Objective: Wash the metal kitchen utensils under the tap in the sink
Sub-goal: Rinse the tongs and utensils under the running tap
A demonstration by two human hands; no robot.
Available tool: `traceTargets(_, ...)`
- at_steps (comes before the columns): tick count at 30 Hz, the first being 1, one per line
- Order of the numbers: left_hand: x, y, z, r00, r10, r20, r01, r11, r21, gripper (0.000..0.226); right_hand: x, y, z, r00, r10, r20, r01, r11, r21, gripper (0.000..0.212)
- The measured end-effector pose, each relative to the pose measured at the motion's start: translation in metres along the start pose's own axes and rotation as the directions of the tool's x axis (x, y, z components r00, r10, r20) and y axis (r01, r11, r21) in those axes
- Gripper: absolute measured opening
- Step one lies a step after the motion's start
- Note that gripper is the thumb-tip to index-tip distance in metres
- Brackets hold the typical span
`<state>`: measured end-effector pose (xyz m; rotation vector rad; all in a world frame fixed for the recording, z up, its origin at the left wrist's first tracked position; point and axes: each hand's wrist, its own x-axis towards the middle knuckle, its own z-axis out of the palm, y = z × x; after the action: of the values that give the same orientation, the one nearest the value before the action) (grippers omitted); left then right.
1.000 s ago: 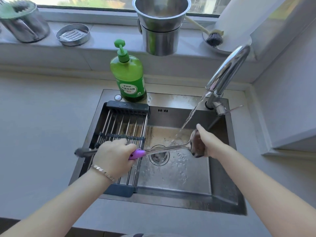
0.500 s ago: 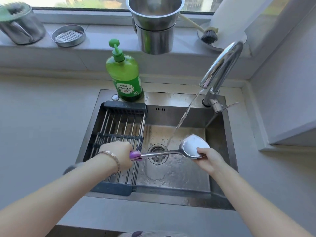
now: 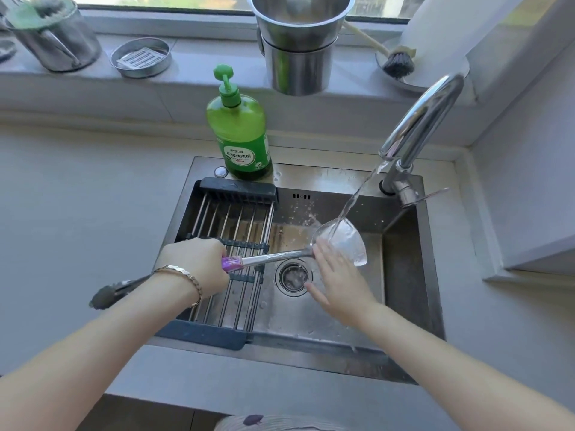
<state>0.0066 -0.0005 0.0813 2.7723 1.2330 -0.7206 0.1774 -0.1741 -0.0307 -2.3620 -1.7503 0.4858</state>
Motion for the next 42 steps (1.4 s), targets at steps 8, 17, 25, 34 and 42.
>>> traceTargets(8,-0.004,-0.009,0.002,1.000,-0.003,0.030,0.003,1.000,0.008,0.011,0.017,0.019,-0.004,0.999,0.029,0.028,-0.024,0.986,-0.164,0.074)
traceTargets(17,-0.005,-0.001,0.030,0.999,0.000,0.053,0.009,0.986,-0.164,0.006,0.001,0.065,-0.016,0.698,0.691,0.191,-0.631,0.466,0.620,0.049)
traceTargets(25,0.018,0.059,0.046,0.991,0.129,-0.017,-0.125,0.908,-0.400,0.027,-0.021,0.041,-0.050,0.875,0.311,0.371,-0.272,-0.319,0.908,0.032)
traceTargets(34,0.043,0.080,0.007,0.976,0.173,-0.136,-0.214,0.889,-0.405,0.014,-0.012,0.037,-0.093,0.815,0.553,0.170,0.120,-0.449,0.886,0.016)
traceTargets(42,0.061,0.117,-0.020,0.949,0.288,-0.124,-0.310,0.804,-0.507,0.012,-0.010,0.041,-0.117,0.641,0.767,0.006,0.310,-0.266,0.913,0.015)
